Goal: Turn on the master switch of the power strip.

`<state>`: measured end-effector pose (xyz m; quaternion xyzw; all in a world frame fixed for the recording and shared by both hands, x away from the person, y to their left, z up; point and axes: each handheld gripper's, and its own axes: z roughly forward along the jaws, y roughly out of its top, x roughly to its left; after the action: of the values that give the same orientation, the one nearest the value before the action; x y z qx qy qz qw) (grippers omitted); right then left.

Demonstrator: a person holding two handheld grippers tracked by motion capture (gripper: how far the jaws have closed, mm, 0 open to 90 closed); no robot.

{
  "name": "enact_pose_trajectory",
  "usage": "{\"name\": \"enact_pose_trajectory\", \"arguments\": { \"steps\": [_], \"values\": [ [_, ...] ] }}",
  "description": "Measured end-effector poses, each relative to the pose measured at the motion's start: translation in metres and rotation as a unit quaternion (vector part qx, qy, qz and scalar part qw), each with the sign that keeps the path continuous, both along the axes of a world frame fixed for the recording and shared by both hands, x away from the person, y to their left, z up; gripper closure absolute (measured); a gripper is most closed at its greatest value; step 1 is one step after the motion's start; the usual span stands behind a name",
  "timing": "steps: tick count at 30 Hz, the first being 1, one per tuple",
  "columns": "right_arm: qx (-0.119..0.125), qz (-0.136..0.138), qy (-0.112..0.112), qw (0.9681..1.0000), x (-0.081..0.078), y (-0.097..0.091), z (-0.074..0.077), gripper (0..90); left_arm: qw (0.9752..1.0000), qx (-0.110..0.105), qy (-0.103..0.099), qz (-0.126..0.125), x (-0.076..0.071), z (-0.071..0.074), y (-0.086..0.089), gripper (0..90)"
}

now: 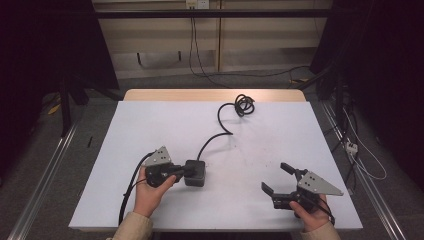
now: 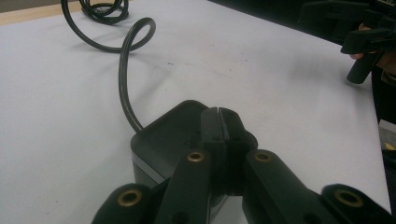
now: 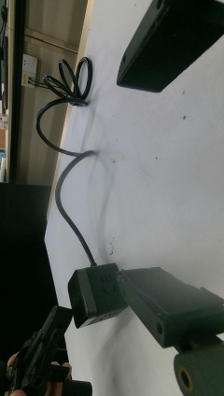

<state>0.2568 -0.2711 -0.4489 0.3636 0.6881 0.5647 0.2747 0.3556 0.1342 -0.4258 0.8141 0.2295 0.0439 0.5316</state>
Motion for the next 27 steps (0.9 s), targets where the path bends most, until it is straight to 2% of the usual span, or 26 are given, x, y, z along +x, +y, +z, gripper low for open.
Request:
{"name": "enact_pose_trajectory", "arguments": {
  "steps": [27],
  "values": [
    [0.001, 0.001, 0.000, 1.0000, -0.0002, 0.0000, 0.0001, 6.2, 1.0000, 0.006, -0.001, -0.004, 0.0011, -0.0031, -0.0018, 90.0]
  ]
}}
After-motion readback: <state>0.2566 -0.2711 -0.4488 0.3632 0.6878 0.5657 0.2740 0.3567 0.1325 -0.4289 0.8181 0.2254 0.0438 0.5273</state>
